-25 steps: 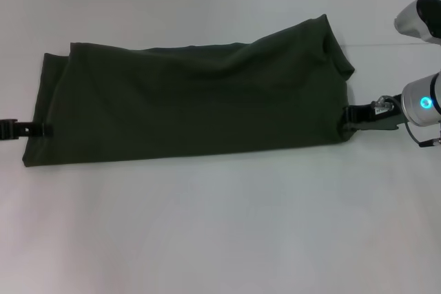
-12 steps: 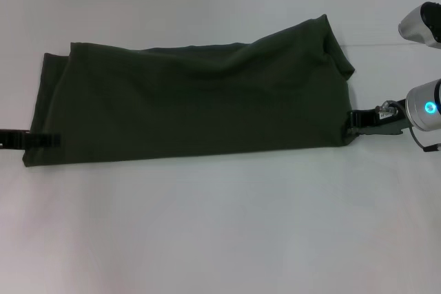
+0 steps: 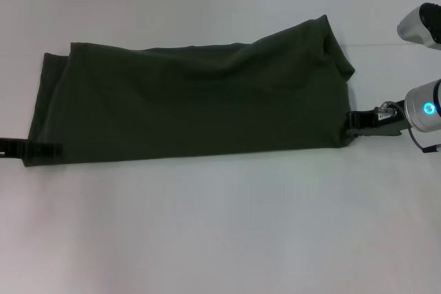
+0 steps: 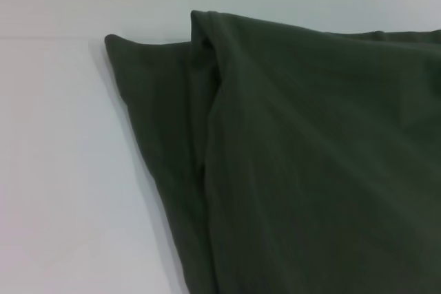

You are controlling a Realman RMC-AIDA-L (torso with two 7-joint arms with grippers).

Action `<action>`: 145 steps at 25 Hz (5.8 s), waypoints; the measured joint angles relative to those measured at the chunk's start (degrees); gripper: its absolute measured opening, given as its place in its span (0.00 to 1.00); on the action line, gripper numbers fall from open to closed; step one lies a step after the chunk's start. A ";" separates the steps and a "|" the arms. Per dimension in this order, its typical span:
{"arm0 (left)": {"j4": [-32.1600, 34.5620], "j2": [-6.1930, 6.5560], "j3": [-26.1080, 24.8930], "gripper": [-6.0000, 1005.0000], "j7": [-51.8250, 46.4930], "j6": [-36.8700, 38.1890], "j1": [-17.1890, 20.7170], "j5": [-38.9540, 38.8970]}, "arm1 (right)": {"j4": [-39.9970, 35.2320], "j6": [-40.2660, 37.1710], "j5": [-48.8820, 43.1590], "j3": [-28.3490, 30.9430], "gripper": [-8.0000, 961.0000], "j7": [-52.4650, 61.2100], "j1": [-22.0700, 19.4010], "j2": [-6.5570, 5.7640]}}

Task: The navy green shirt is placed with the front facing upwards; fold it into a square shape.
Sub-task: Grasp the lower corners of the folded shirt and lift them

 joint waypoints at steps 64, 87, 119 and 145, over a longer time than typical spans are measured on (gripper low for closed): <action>-4.00 -1.95 4.21 0.85 -0.81 -8.63 -1.58 0.17 | 0.12 0.19 0.00 -0.09 0.03 -0.22 -0.14 0.18; -4.11 -1.69 4.46 0.28 -1.74 -9.11 -1.90 0.95 | -0.29 -0.03 0.00 -0.09 0.03 -0.22 -0.30 0.08; 2.09 1.54 0.15 0.01 -3.73 14.95 -1.75 7.14 | -4.80 -20.12 0.20 -0.31 0.03 -4.39 -2.96 -1.68; 8.11 3.06 -1.44 0.00 -3.85 37.93 -1.21 14.43 | -5.17 -37.81 -3.58 -0.79 0.04 -10.48 -6.02 -3.14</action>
